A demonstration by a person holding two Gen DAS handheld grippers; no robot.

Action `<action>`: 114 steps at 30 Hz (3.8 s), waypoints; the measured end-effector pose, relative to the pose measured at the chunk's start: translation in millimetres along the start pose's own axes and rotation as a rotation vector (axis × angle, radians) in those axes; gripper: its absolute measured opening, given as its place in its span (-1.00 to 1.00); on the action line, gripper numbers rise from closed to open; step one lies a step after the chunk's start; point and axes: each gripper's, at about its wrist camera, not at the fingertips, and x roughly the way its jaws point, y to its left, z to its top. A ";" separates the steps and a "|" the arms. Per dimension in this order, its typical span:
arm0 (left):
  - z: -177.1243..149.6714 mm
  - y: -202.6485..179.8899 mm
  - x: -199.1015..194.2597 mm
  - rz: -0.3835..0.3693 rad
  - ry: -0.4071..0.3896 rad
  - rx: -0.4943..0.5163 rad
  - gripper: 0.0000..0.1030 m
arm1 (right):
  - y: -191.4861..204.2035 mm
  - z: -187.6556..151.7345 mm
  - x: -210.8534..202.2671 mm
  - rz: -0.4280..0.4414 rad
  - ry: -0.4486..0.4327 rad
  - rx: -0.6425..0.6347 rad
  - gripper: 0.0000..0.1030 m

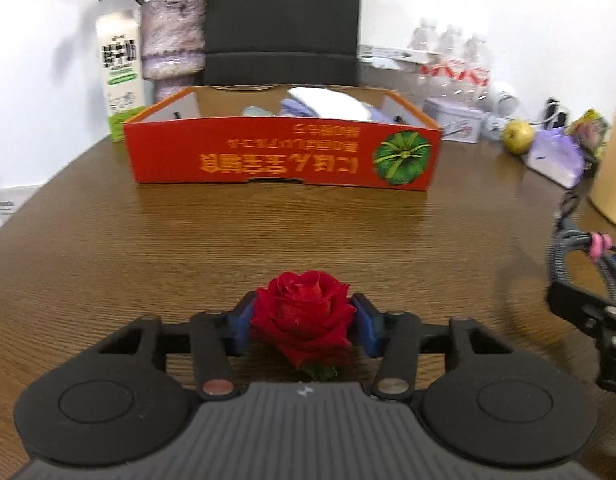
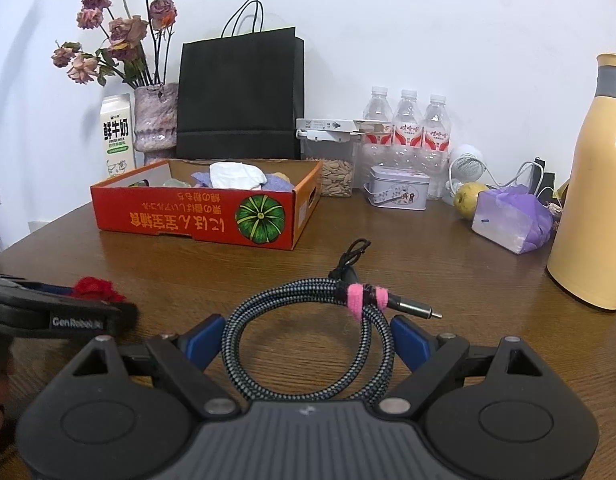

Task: Organize objects
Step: 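Close the left gripper on the red rose while the right gripper holds the cable, then carry the red rose and braided cable with both grippers over the red box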

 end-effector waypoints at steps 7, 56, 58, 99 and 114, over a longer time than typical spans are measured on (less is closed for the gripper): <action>1.3 -1.6 -13.4 -0.038 -0.060 0.023 -0.22 | -2.4 -0.4 -0.6 -0.005 -0.007 0.012 0.72; 31.7 66.0 -73.0 0.011 -0.251 -0.033 -0.24 | 81.3 33.6 -14.8 0.007 -0.111 0.032 0.72; 38.5 65.8 -70.8 0.011 -0.257 -0.032 -0.24 | 82.0 38.4 -10.2 0.012 -0.114 0.032 0.72; 127.1 68.1 13.7 -0.007 -0.325 -0.061 -0.25 | 82.8 105.4 89.7 0.039 -0.165 0.013 0.72; 161.9 89.5 51.8 0.029 -0.343 -0.107 -0.25 | 83.3 133.7 141.7 0.044 -0.182 -0.002 0.72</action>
